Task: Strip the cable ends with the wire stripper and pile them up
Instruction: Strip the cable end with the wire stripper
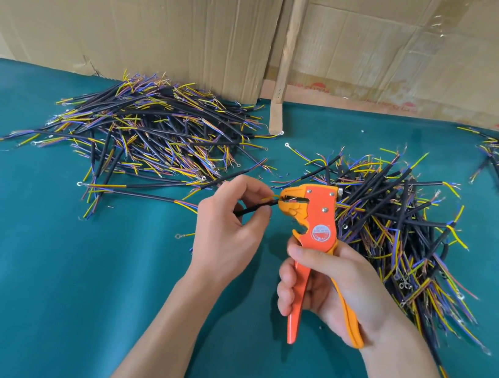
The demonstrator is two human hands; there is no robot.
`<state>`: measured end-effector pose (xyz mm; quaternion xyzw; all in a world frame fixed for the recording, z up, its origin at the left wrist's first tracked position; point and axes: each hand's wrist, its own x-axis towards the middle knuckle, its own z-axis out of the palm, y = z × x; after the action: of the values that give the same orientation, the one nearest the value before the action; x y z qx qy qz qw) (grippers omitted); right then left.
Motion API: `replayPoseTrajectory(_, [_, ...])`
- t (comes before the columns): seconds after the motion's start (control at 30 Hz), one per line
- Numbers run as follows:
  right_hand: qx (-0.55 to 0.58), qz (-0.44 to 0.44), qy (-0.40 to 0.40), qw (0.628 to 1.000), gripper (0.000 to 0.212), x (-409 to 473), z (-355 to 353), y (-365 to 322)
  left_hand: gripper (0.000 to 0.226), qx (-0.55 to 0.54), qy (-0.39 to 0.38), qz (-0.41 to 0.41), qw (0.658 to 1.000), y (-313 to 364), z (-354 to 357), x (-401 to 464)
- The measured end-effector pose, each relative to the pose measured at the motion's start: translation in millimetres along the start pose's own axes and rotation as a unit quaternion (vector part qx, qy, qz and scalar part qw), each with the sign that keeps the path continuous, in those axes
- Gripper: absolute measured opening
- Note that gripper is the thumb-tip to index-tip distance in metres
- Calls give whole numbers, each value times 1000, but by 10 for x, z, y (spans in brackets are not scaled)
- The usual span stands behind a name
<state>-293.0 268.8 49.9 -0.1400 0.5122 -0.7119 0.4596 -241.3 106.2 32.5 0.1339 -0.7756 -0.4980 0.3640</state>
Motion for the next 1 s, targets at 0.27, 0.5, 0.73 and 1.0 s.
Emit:
replayPoseTrajectory(0.27, [3,0,-4,1000,11,-3,-18,5,20,-9,2,-5,1000,-1,2,0])
replayPoseTrajectory(0.5, [6,2,-5,1000,18,0,-23,9,22,-12,0,-6,1000,-3,-5,1])
replayPoseTrajectory(0.73, [8,2,2,1000,21,-1,-8,0,23,-24,0,-19,1000,22,-3,9])
replayPoseTrajectory(1.0, [16,4,-6,1000,18,-26,-27,-11,22,-35,1,-22,999,44,-7,2])
